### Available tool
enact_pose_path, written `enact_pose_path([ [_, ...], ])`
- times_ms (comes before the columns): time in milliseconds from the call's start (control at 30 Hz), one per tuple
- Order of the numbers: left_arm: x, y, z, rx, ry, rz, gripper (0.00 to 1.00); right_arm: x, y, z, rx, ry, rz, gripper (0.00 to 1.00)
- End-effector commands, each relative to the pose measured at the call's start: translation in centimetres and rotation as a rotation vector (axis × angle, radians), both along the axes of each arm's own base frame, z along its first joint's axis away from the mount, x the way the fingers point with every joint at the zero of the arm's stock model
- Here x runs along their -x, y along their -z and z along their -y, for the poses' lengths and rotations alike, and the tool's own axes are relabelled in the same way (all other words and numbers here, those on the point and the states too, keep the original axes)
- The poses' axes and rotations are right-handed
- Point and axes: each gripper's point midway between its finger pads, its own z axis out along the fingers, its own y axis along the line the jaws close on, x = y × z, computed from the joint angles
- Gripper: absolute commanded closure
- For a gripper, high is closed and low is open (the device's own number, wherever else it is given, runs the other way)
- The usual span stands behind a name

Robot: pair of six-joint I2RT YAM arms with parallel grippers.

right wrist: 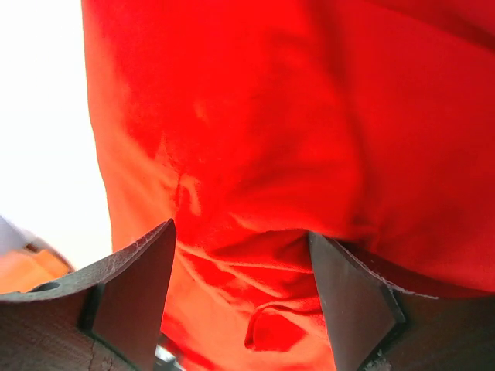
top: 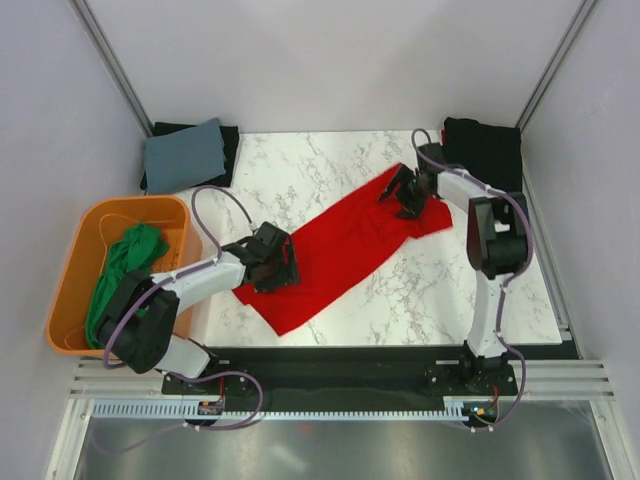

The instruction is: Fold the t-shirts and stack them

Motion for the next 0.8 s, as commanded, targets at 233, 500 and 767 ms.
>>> enact_pose_path([
  [233,8.1,1.6,9.5,0.179,0.025,-0.221,0.23,-7.3,6.9,-6.4,0.067,-0.183,-0.032,0.23],
  [500,6.7,-1.0,14.6,0.247,0.094,-0.185,0.23,-11.6,5.7,-10.0,-0.085,-0.235,0.139,0.21],
  [767,6.4,-8.5,15.1,0.276,0.155,-0.033,0.23,-13.4,-8.1,-12.3,-0.172,-0.372,0.448,0.14],
])
